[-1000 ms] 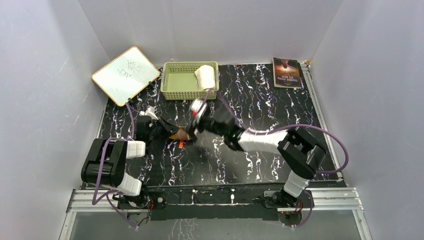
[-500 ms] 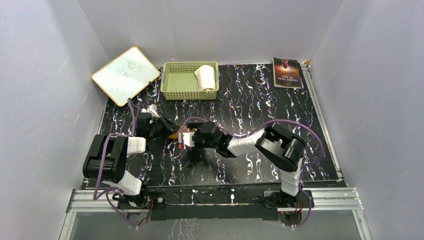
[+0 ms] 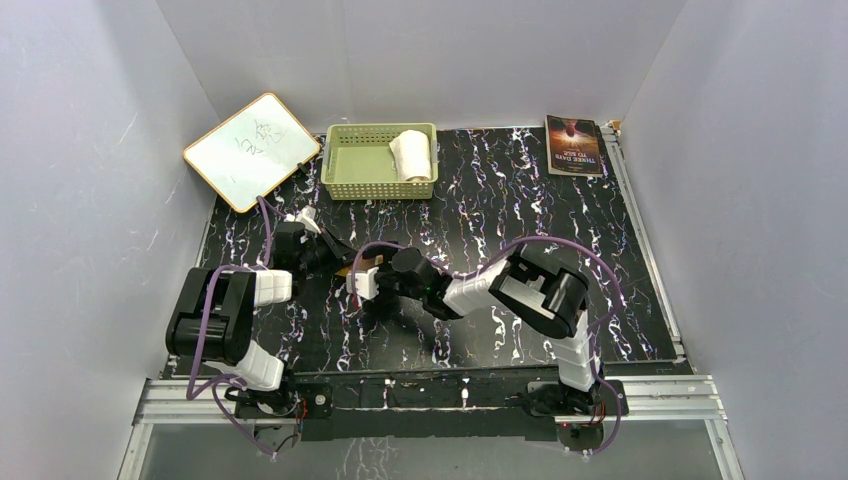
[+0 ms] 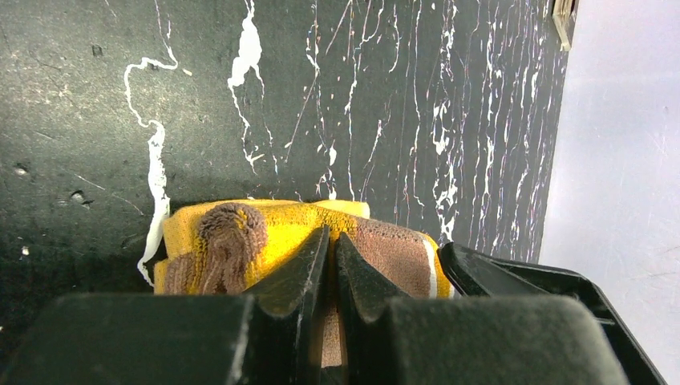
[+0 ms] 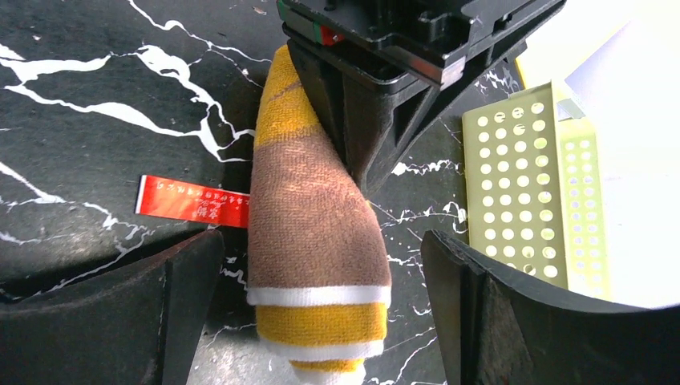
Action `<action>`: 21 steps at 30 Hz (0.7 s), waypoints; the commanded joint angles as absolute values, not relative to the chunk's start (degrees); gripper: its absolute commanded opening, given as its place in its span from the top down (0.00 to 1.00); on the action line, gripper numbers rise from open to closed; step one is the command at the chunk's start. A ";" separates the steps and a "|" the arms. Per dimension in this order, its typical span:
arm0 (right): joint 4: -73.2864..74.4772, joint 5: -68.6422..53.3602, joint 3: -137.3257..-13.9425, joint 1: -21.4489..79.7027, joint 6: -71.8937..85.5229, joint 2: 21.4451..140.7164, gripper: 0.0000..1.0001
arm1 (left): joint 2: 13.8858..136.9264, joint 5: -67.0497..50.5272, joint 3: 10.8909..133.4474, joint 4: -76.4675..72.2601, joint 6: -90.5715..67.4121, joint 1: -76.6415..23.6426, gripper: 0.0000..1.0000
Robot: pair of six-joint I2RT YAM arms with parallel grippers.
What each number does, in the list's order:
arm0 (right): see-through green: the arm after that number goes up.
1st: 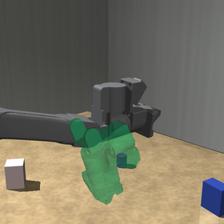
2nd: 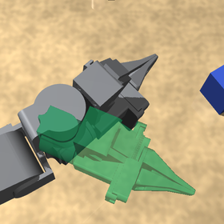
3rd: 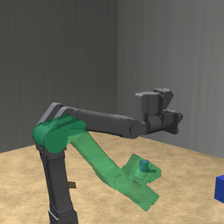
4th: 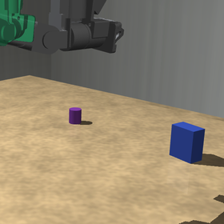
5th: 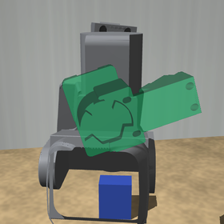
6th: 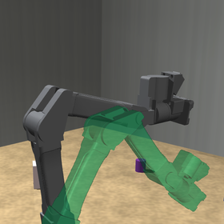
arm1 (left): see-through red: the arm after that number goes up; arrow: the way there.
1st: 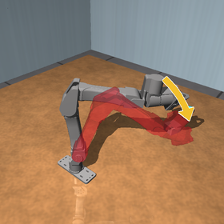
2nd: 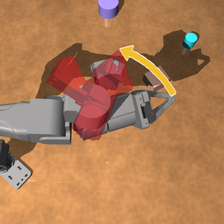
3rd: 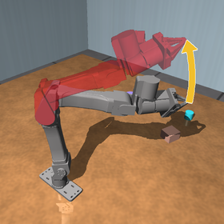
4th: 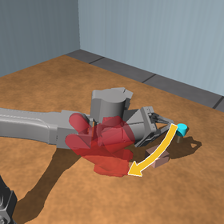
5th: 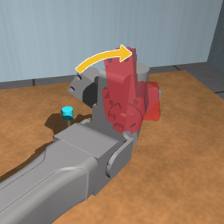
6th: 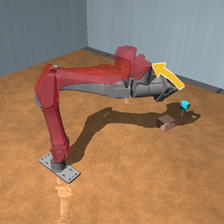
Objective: Roll the towels
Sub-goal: Roll the towel at the center of the board, then pick up the towel at the center of the board.
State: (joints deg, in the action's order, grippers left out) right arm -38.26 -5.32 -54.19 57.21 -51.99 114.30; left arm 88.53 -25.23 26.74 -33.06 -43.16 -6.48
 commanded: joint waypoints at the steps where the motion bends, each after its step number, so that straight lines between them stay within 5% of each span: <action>1: -39.12 -4.87 -57.72 56.93 -53.08 115.36 0.08 | 89.05 -21.71 25.79 -23.92 -39.30 -6.42 0.91; 21: -22.54 -8.28 -64.43 53.01 -49.64 119.54 0.53 | 87.70 -21.29 26.82 -21.97 -38.19 -6.41 0.90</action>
State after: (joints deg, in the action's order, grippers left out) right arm -27.38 -9.39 -62.26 54.61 -50.43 117.60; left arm 87.85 -24.62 27.46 -31.00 -41.47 -6.48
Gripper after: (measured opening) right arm 0.518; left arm 0.091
